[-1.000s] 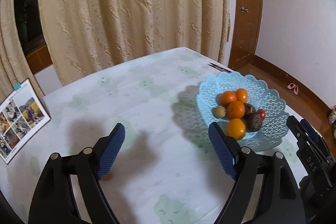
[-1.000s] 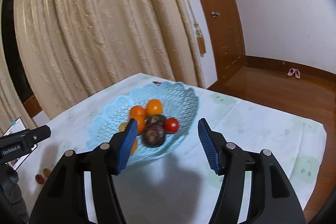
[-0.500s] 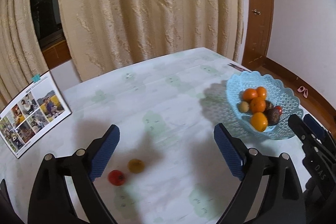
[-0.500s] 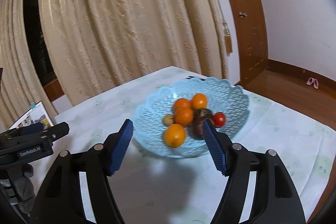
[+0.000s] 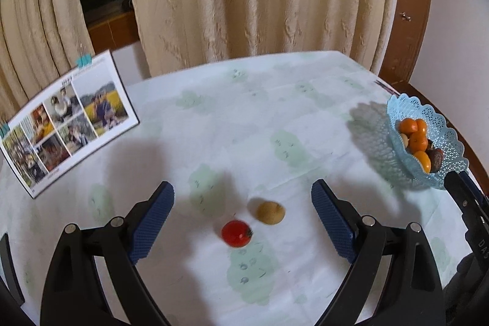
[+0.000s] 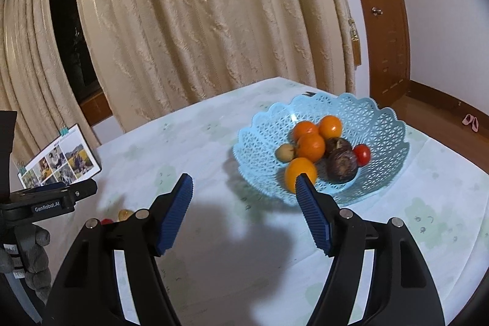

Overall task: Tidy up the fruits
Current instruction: 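Move the left tool back and grasp the remaining red tomato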

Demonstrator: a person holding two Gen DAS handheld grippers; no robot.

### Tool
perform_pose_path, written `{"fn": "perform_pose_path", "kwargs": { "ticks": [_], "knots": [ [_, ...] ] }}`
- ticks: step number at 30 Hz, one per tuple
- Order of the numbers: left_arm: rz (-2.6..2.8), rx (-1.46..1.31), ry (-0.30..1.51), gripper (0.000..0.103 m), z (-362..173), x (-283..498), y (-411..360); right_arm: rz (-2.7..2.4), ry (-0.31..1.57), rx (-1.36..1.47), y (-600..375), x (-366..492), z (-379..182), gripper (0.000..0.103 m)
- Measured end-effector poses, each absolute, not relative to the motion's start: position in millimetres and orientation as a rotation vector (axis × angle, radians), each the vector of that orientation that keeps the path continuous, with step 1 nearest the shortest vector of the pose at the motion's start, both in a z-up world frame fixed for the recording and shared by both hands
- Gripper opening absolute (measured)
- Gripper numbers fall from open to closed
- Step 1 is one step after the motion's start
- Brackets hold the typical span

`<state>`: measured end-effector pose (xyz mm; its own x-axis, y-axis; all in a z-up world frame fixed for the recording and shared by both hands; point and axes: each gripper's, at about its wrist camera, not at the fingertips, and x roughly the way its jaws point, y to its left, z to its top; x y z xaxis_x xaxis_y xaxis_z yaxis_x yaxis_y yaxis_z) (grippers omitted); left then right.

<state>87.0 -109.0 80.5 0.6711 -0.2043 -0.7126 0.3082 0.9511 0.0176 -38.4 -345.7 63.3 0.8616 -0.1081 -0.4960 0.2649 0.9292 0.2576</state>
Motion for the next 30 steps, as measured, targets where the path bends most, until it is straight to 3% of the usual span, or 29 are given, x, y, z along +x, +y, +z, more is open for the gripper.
{"fn": "perform_pose_path", "kwargs": {
  "ticks": [11, 20, 22, 25, 30],
  "knots": [
    [-0.303, 0.171, 0.888, 0.090, 39.6, 89.0, -91.5, -0.133, 0.553, 0.287, -324.1, -28.0, 55.2, 0.071],
    [-0.378, 0.162, 0.948, 0.058, 15.1, 93.9, -96.9, -0.075, 0.595, 0.238, -303.3, -16.7, 50.4, 0.071],
    [-0.388, 0.151, 0.956, 0.043, 10.1, 97.1, -95.1, -0.060, 0.608, 0.236, -299.8, -12.7, 49.0, 0.071],
    [-0.393, 0.125, 0.954, 0.030, 9.9, 100.1, -89.7, -0.034, 0.630, 0.234, -294.8, -5.8, 46.9, 0.071],
    [-0.392, 0.102, 0.926, 0.030, 22.3, 98.3, -81.6, 0.026, 0.670, 0.230, -282.2, 7.6, 43.9, 0.071]
  ]
}}
